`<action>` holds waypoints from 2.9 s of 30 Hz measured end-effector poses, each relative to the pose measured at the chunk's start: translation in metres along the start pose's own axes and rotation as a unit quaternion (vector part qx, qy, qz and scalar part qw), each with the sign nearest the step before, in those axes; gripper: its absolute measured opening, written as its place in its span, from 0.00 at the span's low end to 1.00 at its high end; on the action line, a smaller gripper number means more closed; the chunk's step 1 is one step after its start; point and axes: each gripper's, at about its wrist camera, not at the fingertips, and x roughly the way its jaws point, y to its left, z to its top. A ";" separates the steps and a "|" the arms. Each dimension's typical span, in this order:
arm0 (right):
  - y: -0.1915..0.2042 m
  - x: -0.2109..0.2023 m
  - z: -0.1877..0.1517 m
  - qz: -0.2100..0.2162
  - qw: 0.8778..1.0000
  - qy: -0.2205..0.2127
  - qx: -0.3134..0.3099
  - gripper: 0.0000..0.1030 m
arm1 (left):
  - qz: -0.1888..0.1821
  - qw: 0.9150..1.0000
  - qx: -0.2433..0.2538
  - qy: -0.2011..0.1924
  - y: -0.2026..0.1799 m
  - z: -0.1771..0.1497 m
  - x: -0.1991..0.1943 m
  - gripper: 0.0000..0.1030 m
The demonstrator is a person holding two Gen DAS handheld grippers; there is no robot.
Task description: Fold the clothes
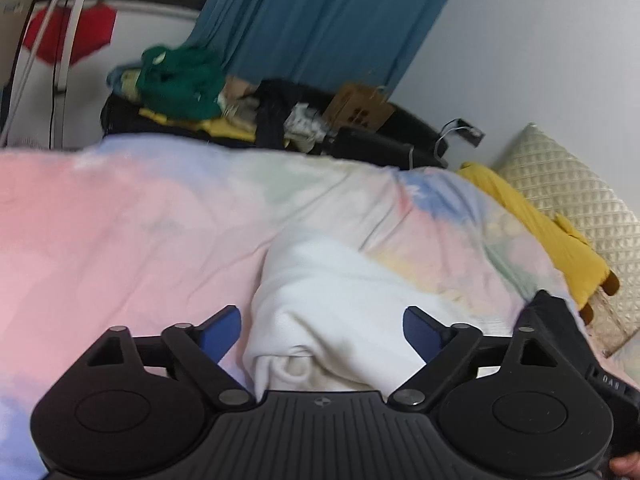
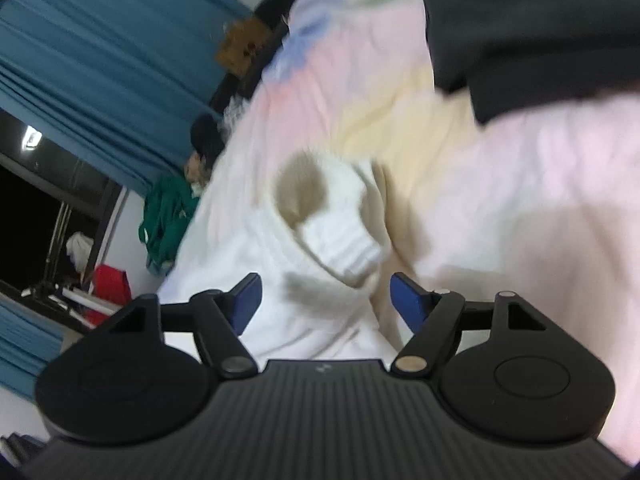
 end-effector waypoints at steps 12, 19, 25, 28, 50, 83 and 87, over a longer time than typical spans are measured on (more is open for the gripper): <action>0.080 -0.149 -0.021 0.053 0.985 -0.050 -0.154 0.84 | 0.001 0.992 0.101 -0.077 -0.082 -0.018 -0.170 1.00; 0.106 -0.195 -0.073 0.045 0.956 -0.085 -0.276 0.89 | -0.023 0.986 0.132 -0.094 -0.097 -0.068 -0.234 1.00; 0.110 -0.211 -0.125 0.038 0.935 -0.102 -0.337 0.89 | 0.001 0.983 0.147 -0.107 -0.090 -0.108 -0.253 1.00; 0.109 -0.210 -0.150 0.038 0.923 -0.116 -0.365 0.89 | 0.020 0.981 0.159 -0.112 -0.084 -0.121 -0.257 1.00; 0.107 -0.185 -0.229 0.008 0.901 -0.142 -0.409 0.89 | 0.070 0.976 0.166 -0.125 -0.022 -0.153 -0.269 1.00; 0.107 -0.178 -0.242 -0.043 0.893 -0.158 -0.419 0.89 | 0.089 0.979 0.151 -0.102 -0.016 -0.159 -0.258 1.00; 0.107 -0.177 -0.243 -0.045 0.893 -0.158 -0.419 0.89 | 0.095 0.978 0.155 -0.101 -0.016 -0.161 -0.257 1.00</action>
